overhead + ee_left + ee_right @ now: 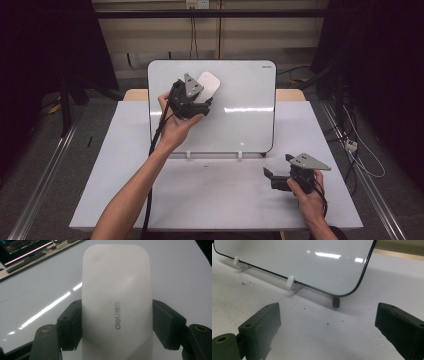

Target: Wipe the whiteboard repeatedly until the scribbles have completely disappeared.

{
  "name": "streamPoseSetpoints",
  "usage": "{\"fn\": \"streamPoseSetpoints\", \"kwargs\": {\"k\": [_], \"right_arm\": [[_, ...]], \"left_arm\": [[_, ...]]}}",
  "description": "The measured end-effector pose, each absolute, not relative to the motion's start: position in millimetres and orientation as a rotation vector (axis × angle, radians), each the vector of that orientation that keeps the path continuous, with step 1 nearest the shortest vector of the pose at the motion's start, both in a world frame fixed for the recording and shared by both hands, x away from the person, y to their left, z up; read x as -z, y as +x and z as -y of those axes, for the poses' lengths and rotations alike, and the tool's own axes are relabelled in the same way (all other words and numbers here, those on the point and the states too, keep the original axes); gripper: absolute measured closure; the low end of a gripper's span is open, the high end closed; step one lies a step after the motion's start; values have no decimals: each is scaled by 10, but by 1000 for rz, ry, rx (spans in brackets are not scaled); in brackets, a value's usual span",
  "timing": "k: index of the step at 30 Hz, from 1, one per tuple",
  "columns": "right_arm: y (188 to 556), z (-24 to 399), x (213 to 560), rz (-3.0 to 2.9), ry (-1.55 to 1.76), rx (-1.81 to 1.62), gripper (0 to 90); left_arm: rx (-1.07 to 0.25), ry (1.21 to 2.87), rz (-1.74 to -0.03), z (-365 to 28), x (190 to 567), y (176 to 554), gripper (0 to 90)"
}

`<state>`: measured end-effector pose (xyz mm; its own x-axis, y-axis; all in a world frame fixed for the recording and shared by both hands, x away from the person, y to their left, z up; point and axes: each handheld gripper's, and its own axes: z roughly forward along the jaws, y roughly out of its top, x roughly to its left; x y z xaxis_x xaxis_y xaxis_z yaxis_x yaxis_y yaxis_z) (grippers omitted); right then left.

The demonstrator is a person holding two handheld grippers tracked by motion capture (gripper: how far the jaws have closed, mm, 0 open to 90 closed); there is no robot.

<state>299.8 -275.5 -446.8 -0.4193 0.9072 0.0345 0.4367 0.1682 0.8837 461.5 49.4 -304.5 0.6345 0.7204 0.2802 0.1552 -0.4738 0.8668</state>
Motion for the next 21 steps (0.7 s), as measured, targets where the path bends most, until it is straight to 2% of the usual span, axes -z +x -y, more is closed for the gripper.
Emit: {"fn": "streamPoseSetpoints", "kwargs": {"k": [9, 21], "right_arm": [[2997, 2763, 4467, -1931, 1266, -1199, 62], [2968, 2770, 4458, -1930, 1250, -1203, 61]], "left_arm": [[-789, 1957, -741, -687, 3163, 4536, 312], [-784, 1910, -762, -940, 3126, 4381, 312]]}}
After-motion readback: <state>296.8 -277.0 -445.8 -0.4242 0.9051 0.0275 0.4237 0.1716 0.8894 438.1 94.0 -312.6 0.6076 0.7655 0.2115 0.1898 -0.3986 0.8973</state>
